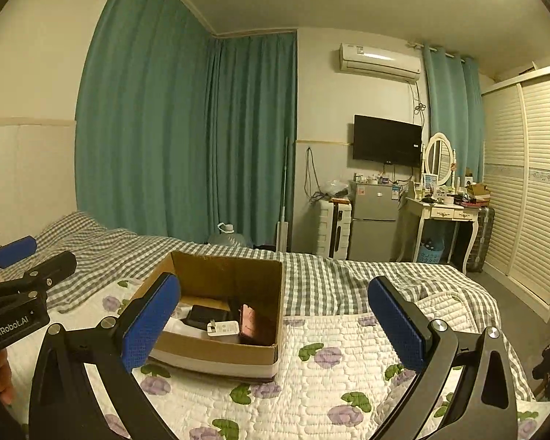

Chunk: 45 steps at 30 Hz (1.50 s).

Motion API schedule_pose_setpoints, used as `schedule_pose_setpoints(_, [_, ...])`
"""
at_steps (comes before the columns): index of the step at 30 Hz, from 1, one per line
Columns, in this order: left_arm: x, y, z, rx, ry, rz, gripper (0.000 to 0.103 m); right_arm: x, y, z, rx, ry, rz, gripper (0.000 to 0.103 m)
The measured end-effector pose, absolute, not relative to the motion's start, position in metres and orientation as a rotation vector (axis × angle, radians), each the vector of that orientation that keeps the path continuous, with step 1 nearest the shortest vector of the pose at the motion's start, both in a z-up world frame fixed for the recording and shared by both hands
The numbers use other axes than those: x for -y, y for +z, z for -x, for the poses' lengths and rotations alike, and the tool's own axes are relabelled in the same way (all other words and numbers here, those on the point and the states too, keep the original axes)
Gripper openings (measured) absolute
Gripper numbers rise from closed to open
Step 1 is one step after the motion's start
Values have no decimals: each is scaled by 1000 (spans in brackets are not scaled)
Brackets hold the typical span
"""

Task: Organize rigid objects

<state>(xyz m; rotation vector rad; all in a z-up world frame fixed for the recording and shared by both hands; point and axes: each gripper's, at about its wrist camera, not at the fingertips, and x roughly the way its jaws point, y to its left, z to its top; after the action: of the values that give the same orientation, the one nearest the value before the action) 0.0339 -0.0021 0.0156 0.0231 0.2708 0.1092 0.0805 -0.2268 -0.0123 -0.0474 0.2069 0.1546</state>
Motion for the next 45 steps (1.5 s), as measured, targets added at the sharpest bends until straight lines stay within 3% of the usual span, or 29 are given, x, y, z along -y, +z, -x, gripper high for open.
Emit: schedule_pose_setpoints(45, [2, 13, -35, -289, 112, -8, 77, 224, -15, -80, -243, 169, 59, 103])
